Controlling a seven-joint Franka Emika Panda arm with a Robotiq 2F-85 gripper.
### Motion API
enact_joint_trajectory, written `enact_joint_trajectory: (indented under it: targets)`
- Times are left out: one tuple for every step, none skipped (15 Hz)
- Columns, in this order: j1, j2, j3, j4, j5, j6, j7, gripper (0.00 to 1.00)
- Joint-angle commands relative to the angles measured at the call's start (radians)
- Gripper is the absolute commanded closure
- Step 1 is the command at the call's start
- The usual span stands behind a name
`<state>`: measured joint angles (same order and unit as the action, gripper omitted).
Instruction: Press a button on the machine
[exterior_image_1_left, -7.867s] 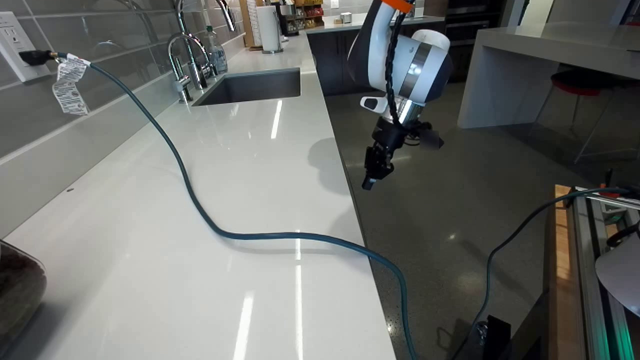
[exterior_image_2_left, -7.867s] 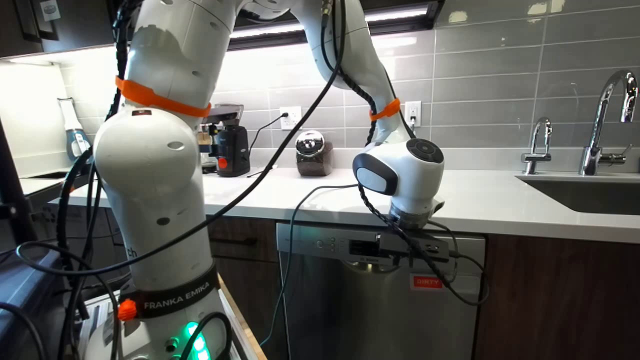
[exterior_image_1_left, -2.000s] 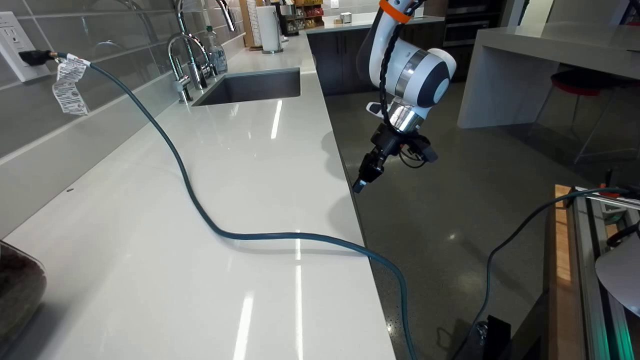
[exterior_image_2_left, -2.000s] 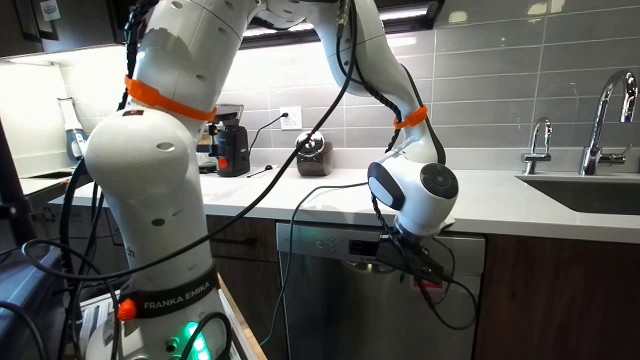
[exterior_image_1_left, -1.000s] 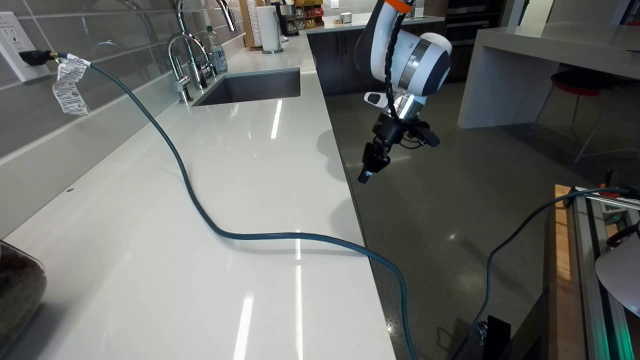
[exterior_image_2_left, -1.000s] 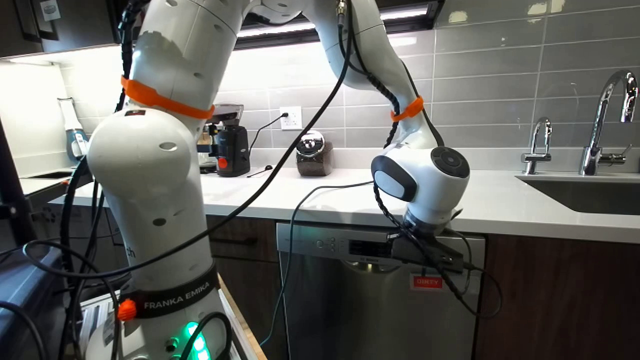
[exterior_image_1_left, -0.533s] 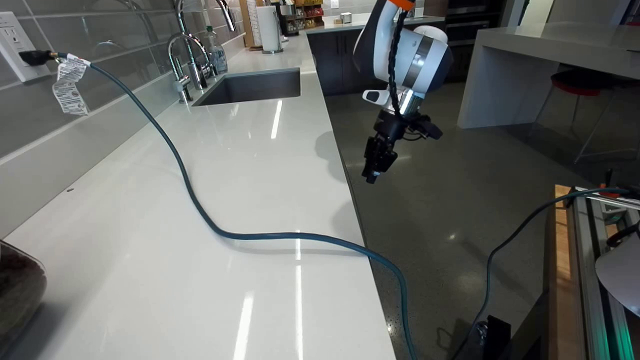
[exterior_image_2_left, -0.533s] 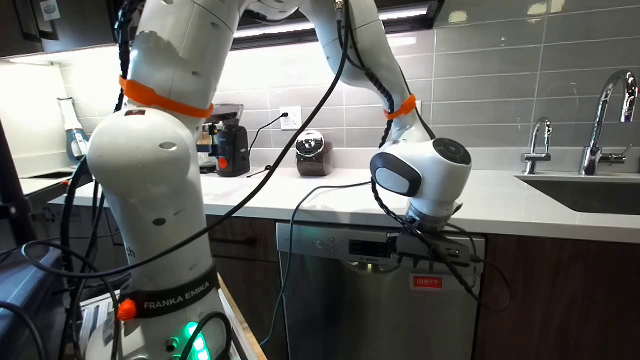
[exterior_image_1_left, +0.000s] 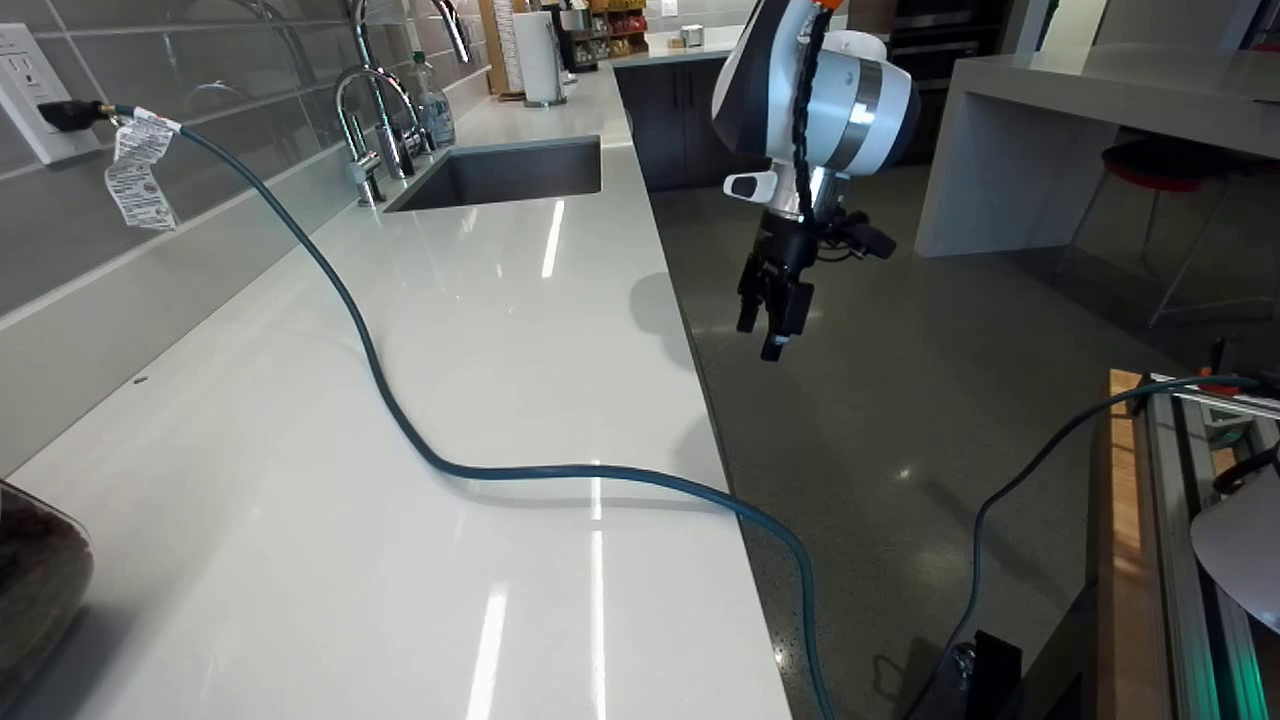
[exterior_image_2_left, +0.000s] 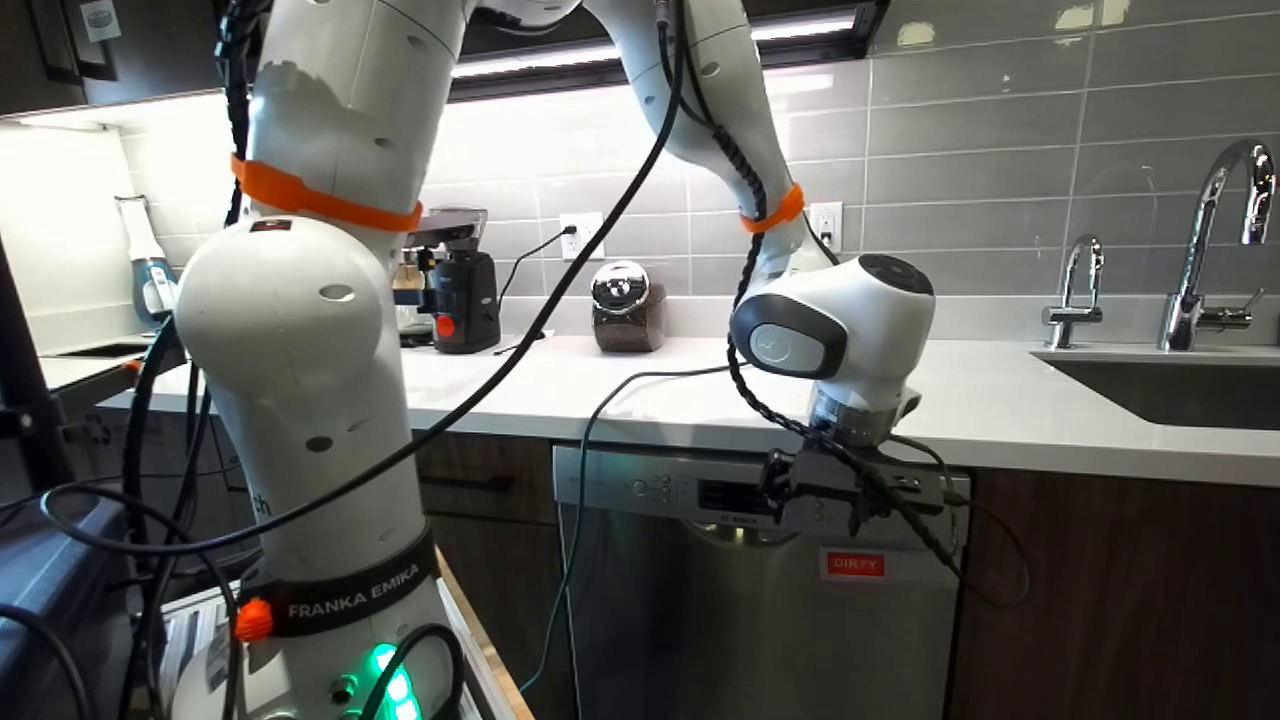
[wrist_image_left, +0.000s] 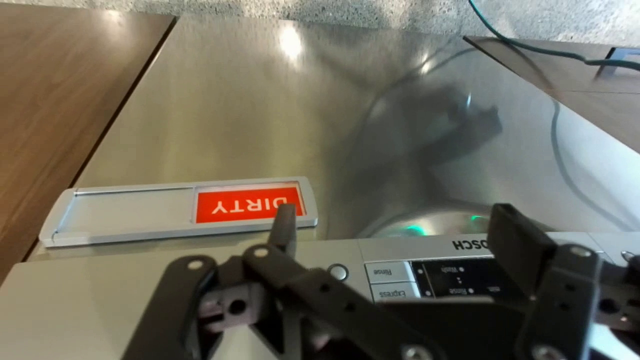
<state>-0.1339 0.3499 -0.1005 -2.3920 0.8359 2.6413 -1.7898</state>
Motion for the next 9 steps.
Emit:
enact_joint_trajectory:
  targets:
    - [0.015, -0.058, 0.003, -0.054, -0.149, 0.044, 0.160, 0.00]
    - [0.016, -0.068, 0.003, -0.060, -0.194, 0.044, 0.205, 0.00]
    - [0.016, -0.080, 0.004, -0.065, -0.241, 0.039, 0.252, 0.00]
    - [0.017, -0.092, 0.005, -0.071, -0.290, 0.038, 0.302, 0.00]
    - [0.016, -0.103, 0.005, -0.075, -0.340, 0.027, 0.355, 0.00]
    - [0.015, -0.114, 0.007, -0.078, -0.390, 0.023, 0.407, 0.00]
    - [0.012, -0.126, 0.010, -0.082, -0.438, 0.015, 0.455, 0.00]
    - [0.013, -0.138, 0.010, -0.086, -0.483, 0.009, 0.499, 0.00]
    - [0.014, -0.149, 0.011, -0.089, -0.524, 0.006, 0.544, 0.00]
